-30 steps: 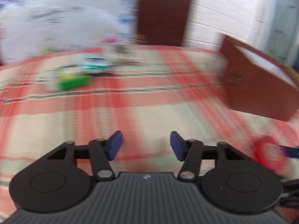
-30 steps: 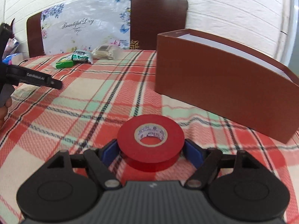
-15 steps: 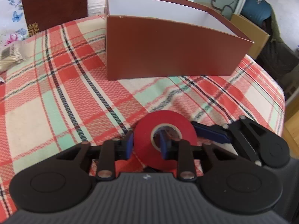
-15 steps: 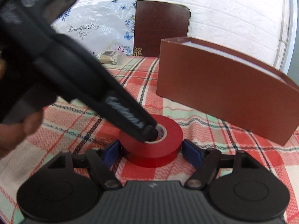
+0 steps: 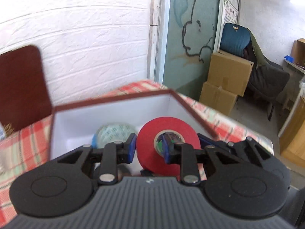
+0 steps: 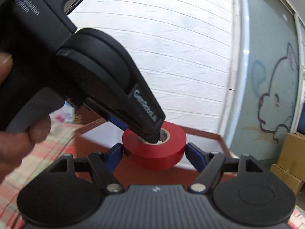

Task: Organize objects
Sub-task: 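Lower the red tape into the brown box and open both tools, then move both tools back over the table toward the remaining items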

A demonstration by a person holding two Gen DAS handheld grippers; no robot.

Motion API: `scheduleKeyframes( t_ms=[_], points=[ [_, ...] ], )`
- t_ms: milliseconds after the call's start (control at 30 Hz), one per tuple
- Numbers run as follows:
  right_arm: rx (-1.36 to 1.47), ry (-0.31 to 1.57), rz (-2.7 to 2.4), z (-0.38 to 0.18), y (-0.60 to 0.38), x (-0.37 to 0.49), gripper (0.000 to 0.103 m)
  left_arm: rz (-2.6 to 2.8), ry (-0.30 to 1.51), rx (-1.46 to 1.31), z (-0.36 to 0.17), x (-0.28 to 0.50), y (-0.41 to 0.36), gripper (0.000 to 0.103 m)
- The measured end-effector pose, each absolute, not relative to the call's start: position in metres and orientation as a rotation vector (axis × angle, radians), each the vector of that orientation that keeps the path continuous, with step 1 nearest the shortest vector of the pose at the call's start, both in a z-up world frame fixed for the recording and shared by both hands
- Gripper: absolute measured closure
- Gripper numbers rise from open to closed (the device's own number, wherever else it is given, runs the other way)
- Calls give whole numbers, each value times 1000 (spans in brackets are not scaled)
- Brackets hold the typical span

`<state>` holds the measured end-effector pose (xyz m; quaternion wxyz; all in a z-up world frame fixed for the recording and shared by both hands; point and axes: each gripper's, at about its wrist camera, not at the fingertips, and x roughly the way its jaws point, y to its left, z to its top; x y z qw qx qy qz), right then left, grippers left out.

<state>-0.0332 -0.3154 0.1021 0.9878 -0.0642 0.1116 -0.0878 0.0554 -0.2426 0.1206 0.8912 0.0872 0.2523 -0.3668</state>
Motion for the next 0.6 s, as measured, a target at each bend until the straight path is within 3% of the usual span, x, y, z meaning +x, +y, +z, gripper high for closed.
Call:
scheduleKeyframes(
  t_ms=[67, 233, 367, 467, 600],
  points=[
    [-104, 239, -217, 103, -334, -14, 29, -755, 520, 210, 115, 64, -261, 63],
    [-17, 307, -274, 86, -367, 15, 24, -702, 570, 257, 97, 65, -268, 62],
    [15, 262, -268, 84, -366, -8, 23, -719, 550, 240, 95, 50, -245, 53],
    [27, 209, -276, 80, -353, -34, 22, -691, 489, 245, 98, 32, -230, 54],
    [65, 285, -228, 62, -334, -51, 22, -680, 483, 238, 91, 16, -199, 54]
  ],
)
